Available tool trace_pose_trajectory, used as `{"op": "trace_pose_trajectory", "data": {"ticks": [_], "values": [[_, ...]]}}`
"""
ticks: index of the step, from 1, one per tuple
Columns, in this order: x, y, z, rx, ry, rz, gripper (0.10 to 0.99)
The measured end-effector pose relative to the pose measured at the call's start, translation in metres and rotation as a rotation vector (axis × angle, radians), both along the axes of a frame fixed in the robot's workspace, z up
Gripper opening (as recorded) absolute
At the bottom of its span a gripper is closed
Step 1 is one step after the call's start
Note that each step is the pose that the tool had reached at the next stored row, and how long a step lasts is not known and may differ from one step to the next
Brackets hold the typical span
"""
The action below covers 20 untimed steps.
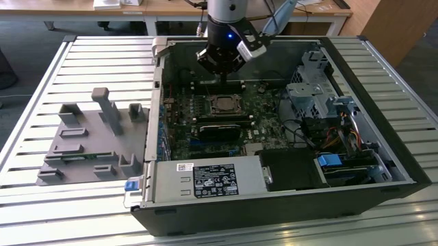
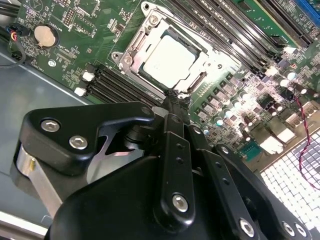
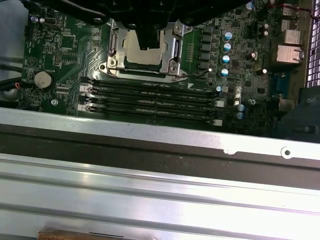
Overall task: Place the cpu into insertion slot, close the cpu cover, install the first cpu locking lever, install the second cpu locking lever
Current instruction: 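Install the first cpu locking lever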
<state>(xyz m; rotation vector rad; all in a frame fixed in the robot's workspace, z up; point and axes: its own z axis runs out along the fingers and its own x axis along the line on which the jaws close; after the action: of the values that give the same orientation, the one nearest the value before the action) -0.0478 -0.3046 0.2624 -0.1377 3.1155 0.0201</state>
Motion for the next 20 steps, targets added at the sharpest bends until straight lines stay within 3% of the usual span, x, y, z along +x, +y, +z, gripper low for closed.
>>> {"op": "trace_pose_trajectory", "data": {"ticks": [17,20], "values": [[-0.0113,0.0,-0.0001,0.0,0.0,-0.001,0.106],[-0.0151,0.0003,-0.0004,0.0,0.0,-0.023,0.106]]}}
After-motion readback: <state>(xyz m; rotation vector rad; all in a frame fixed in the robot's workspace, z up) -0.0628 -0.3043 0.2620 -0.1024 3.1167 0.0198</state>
